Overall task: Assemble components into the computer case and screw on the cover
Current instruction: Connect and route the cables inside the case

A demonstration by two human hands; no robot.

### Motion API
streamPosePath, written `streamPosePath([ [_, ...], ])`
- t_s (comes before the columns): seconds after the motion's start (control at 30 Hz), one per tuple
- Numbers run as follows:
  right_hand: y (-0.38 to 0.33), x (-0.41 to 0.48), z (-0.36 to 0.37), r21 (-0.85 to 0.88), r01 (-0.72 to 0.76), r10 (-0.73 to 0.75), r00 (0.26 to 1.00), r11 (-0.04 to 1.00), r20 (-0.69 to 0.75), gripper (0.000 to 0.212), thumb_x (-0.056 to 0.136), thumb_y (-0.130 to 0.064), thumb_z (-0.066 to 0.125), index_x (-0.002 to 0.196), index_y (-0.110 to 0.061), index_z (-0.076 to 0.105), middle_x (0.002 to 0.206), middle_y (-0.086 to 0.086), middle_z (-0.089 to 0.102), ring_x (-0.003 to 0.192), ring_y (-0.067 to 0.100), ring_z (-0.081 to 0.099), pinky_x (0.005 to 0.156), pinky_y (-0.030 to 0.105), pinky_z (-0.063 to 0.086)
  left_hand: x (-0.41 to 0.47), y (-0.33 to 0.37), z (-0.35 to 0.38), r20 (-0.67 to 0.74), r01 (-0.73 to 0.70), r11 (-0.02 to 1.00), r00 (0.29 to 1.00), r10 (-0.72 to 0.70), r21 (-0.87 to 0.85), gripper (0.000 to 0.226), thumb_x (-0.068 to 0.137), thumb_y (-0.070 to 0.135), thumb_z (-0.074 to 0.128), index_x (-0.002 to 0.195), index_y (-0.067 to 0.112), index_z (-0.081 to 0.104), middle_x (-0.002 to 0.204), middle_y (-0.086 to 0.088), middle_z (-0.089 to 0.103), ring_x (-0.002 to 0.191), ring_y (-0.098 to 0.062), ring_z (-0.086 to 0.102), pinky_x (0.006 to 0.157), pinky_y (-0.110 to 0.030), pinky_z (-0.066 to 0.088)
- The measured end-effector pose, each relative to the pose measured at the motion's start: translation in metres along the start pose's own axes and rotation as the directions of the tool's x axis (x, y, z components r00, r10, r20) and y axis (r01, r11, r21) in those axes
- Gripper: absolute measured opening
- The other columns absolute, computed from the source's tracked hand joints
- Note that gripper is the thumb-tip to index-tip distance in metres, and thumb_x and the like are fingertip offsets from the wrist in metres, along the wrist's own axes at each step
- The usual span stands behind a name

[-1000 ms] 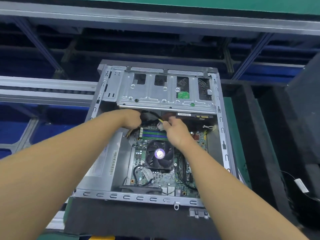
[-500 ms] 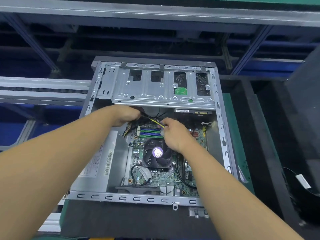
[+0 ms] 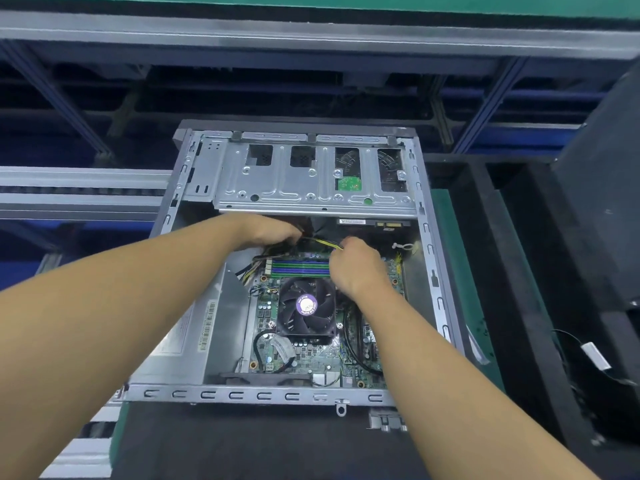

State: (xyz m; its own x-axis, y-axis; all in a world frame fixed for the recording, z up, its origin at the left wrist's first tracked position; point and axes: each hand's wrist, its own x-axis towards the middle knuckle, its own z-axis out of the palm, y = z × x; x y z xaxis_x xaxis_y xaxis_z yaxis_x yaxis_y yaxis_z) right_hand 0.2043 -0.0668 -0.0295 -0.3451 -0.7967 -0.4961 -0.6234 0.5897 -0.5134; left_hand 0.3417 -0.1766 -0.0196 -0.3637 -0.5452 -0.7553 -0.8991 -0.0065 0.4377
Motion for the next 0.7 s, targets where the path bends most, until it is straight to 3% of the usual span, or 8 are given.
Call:
streamPosePath([
  [0.07, 0.002, 0.002, 0.0, -0.005, -0.017, 0.016, 1.0, 1.0, -0.02, 0.039, 0.105, -0.024, 0.04, 0.138, -0.01, 0.055, 0.135, 0.02, 0.06, 0.126, 0.04, 0.05, 0.105, 0.045, 0.043, 0.001, -0.002, 0.0, 0.013, -0.021, 0.999, 1.0, 0.02, 0.039, 0.019, 0.095, 0.021, 0.044, 0.076, 0.017, 0.048, 0.08, -0.003, 0.046, 0.072, -0.018, 0.04, 0.068, -0.032, 0.033],
  [0.13, 0.003, 0.003, 0.001, -0.038, -0.019, 0.018, 0.999, 0.999, -0.027, 0.036, 0.106, -0.02, 0.043, 0.136, -0.008, 0.057, 0.133, 0.019, 0.061, 0.128, 0.039, 0.047, 0.103, 0.043, 0.041, 0.001, -0.008, -0.002, 0.037, -0.038, 0.999, 0.999, 0.037, 0.025, 0.025, 0.098, 0.028, 0.046, 0.104, 0.012, 0.064, 0.101, -0.006, 0.059, 0.094, -0.021, 0.053, 0.084, -0.031, 0.036],
  [0.2, 0.003, 0.003, 0.002, -0.062, -0.019, 0.016, 0.999, 0.998, -0.035, 0.031, 0.104, -0.014, 0.045, 0.131, -0.008, 0.06, 0.131, 0.018, 0.061, 0.13, 0.037, 0.043, 0.101, 0.043, 0.039, 0.0, -0.015, -0.005, 0.044, -0.016, 1.0, 0.999, 0.016, 0.017, 0.044, 0.098, 0.041, 0.051, 0.128, 0.01, 0.061, 0.124, -0.007, 0.057, 0.117, -0.022, 0.05, 0.095, -0.029, 0.03],
  [0.37, 0.002, 0.002, 0.001, -0.056, 0.019, -0.025, 0.995, 0.998, -0.099, 0.032, 0.102, -0.01, 0.045, 0.13, -0.007, 0.061, 0.13, 0.019, 0.06, 0.128, 0.037, 0.041, 0.103, 0.042, 0.038, 0.005, -0.011, -0.003, -0.02, 0.059, 0.954, 0.998, -0.056, 0.292, 0.066, 0.092, 0.062, 0.051, 0.131, 0.01, 0.06, 0.141, -0.01, 0.053, 0.124, -0.027, 0.05, 0.09, -0.028, 0.03],
  [0.47, 0.001, 0.003, 0.002, -0.096, 0.023, -0.034, 0.993, 0.995, -0.113, 0.026, 0.103, -0.014, 0.046, 0.12, -0.008, 0.065, 0.126, 0.018, 0.062, 0.123, 0.036, 0.044, 0.098, 0.04, 0.036, 0.009, -0.008, -0.001, -0.05, 0.075, 0.926, 0.997, -0.061, 0.37, 0.061, 0.096, 0.057, 0.048, 0.129, 0.007, 0.06, 0.138, -0.011, 0.056, 0.111, -0.025, 0.051, 0.087, -0.027, 0.032],
  [0.53, 0.0, 0.005, 0.003, -0.117, 0.014, -0.028, 0.993, 0.993, -0.112, 0.024, 0.103, -0.014, 0.046, 0.116, -0.008, 0.065, 0.124, 0.017, 0.063, 0.121, 0.036, 0.045, 0.095, 0.04, 0.035, 0.007, -0.01, -0.003, -0.078, 0.084, 0.915, 0.995, -0.057, 0.395, 0.052, 0.102, 0.049, 0.042, 0.128, 0.007, 0.06, 0.134, -0.011, 0.057, 0.113, -0.026, 0.053, 0.086, -0.027, 0.032],
  [0.57, -0.001, 0.005, 0.003, -0.127, 0.011, -0.026, 0.993, 0.992, -0.117, 0.024, 0.103, -0.014, 0.046, 0.115, -0.008, 0.066, 0.123, 0.017, 0.064, 0.12, 0.036, 0.045, 0.094, 0.039, 0.035, 0.005, -0.012, -0.004, -0.095, 0.077, 0.912, 0.995, -0.042, 0.403, 0.047, 0.103, 0.043, 0.04, 0.124, 0.007, 0.061, 0.128, -0.013, 0.059, 0.112, -0.027, 0.056, 0.083, -0.027, 0.033],
  [0.7, -0.005, 0.009, 0.005, -0.174, 0.005, -0.029, 0.99, 0.985, -0.137, 0.024, 0.102, -0.019, 0.049, 0.109, -0.006, 0.068, 0.119, 0.016, 0.066, 0.118, 0.036, 0.049, 0.095, 0.04, 0.035, 0.003, -0.019, -0.004, -0.131, -0.047, 0.895, 0.984, 0.117, 0.444, 0.026, 0.102, 0.025, 0.043, 0.088, 0.009, 0.057, 0.086, -0.007, 0.061, 0.073, -0.019, 0.053, 0.063, -0.029, 0.038],
])
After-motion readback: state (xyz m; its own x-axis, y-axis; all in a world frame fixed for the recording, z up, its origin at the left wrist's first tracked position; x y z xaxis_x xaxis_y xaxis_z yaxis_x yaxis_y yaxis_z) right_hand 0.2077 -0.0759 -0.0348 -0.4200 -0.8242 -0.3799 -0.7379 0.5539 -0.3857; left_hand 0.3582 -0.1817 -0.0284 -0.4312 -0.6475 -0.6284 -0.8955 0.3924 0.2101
